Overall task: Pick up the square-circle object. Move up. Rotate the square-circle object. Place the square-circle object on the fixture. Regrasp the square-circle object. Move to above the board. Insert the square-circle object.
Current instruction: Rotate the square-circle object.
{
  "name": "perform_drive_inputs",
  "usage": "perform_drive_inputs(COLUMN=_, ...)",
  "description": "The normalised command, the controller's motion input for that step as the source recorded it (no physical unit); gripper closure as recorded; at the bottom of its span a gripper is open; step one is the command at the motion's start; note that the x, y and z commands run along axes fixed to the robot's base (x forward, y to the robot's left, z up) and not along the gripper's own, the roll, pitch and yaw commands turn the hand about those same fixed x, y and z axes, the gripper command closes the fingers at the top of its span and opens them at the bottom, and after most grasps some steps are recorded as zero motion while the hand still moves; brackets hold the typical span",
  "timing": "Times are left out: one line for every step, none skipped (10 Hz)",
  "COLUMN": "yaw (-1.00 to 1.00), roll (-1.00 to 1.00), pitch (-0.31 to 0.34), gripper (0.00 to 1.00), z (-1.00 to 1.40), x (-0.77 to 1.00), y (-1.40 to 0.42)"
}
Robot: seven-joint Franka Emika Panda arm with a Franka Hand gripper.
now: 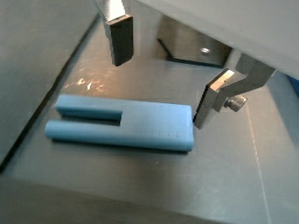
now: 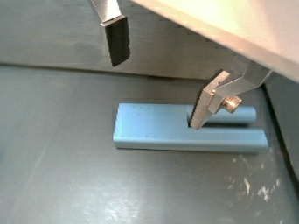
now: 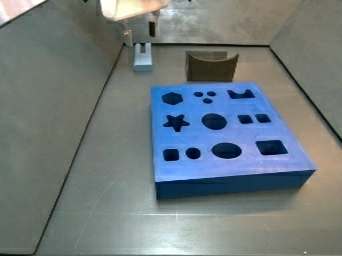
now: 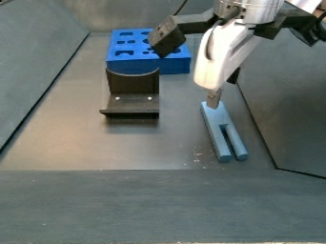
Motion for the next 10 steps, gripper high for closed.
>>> perform_drive_inputs(yaw=1.00, roll=0.00, pitch=0.004, gripper=0.00, z=-0.05, x=0.02, y=0.00)
perform_drive_inputs(yaw=1.00, roll=0.00, pitch=0.004, gripper=0.00, z=-0.05, x=0.02, y=0.00)
perform_drive_inputs(yaw=1.00, roll=0.00, pitch=0.004, gripper=0.00, z=-0.05, x=0.02, y=0.00)
perform_drive_inputs(yaw=1.00, roll=0.00, pitch=0.004, gripper=0.00, z=-0.05, x=0.02, y=0.00)
perform_drive_inputs(yaw=1.00, roll=0.00, pitch=0.004, gripper=0.00, z=-0.05, x=0.02, y=0.00)
perform_drive_inputs(yaw=1.00, roll=0.00, pitch=0.004, gripper=0.00, z=-0.05, x=0.02, y=0.00)
perform_drive_inputs(yaw=1.00, roll=0.00, pitch=0.004, gripper=0.00, z=-0.05, x=0.02, y=0.00)
perform_drive_inputs(yaw=1.00, roll=-0.01, pitch=0.005, gripper=0.00, z=-0.05, x=0.02, y=0.00)
perform_drive_inputs(yaw=1.00, roll=-0.01, pitch=0.005, gripper=0.00, z=-0.05, x=0.02, y=0.00)
perform_drive_inputs(yaw=1.00, roll=-0.01, pitch=0.005, gripper=0.00, z=-0.05, x=0.02, y=0.00)
